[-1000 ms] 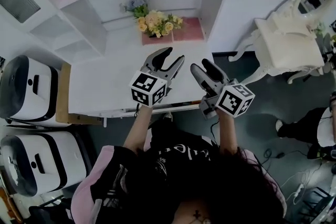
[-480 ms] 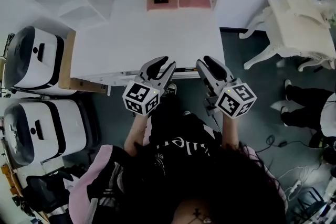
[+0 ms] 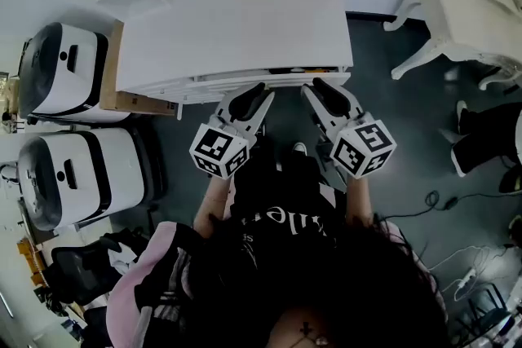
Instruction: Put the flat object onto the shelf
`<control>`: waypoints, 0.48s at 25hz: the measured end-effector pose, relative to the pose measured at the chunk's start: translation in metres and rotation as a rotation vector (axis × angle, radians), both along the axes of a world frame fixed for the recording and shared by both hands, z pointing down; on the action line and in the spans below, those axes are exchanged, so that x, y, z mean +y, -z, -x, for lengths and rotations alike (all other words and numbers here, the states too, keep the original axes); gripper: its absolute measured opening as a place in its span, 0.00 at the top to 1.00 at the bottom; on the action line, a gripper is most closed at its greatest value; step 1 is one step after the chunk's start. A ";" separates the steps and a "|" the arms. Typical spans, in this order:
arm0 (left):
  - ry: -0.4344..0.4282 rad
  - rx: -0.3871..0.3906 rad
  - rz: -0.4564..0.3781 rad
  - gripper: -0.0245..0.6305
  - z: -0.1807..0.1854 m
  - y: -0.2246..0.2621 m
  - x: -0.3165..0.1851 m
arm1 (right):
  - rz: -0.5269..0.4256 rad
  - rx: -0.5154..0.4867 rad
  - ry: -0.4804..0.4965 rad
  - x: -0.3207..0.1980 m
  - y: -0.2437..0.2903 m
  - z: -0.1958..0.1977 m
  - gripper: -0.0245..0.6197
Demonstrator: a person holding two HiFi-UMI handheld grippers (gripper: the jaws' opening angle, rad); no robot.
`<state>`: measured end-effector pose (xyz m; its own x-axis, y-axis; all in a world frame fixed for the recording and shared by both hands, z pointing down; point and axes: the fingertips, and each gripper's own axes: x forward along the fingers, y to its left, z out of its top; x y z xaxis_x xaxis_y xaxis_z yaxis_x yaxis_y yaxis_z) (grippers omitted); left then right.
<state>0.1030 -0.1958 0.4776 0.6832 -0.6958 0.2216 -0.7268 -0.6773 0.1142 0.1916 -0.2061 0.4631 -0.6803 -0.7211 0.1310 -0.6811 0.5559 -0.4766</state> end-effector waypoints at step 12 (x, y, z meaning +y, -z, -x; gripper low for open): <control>-0.034 -0.010 -0.019 0.81 -0.007 0.008 0.018 | 0.020 0.046 0.003 0.025 -0.021 0.003 0.74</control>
<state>0.1099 -0.1779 0.4699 0.7045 -0.6763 0.2152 -0.7042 -0.7038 0.0938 0.1887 -0.1810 0.4836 -0.6750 -0.7162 0.1772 -0.7013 0.5482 -0.4557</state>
